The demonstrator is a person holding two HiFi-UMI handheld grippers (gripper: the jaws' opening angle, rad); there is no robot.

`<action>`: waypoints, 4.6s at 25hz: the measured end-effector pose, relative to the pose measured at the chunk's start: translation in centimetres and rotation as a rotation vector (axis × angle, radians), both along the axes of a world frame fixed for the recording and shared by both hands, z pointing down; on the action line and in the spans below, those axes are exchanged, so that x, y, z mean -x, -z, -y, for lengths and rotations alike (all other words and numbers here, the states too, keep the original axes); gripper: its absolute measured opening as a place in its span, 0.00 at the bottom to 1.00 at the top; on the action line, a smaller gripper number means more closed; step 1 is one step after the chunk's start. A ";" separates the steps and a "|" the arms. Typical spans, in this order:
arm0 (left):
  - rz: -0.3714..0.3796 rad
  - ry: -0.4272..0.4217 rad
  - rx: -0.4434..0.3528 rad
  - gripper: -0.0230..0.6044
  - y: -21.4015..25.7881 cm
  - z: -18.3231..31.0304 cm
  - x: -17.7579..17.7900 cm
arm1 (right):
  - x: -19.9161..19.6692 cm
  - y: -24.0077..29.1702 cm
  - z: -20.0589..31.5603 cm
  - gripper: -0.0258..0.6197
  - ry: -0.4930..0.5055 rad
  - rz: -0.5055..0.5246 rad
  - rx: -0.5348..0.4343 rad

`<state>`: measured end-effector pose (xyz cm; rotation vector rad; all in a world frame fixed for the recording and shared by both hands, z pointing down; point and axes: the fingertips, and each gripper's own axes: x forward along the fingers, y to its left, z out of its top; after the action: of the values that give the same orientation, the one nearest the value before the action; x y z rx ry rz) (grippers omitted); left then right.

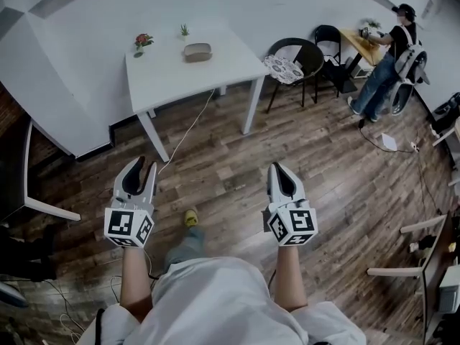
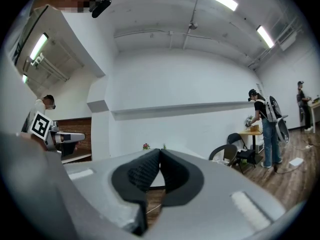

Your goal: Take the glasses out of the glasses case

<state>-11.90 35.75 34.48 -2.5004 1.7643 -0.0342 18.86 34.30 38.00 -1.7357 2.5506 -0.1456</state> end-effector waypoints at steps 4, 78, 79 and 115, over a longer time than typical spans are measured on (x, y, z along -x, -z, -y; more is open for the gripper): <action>-0.011 -0.007 0.014 0.23 -0.8 4.7 1.4 | 1.4 -0.6 4.6 0.04 -0.007 -0.006 0.013; 0.038 -0.018 0.273 0.25 -8.6 74.4 4.7 | 7.8 -6.2 77.5 0.04 0.119 0.005 0.183; 0.044 -0.034 0.281 0.25 -8.9 74.9 4.8 | 8.1 -6.5 78.0 0.04 0.119 0.003 0.191; 0.446 -0.513 0.608 0.25 -25.0 88.7 -0.6 | 8.4 -14.7 83.0 0.04 0.053 0.000 0.360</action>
<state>-11.25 -52.96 59.45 -2.9243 1.0003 -1.1400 10.43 -48.72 52.74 -1.7685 2.7023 -0.6439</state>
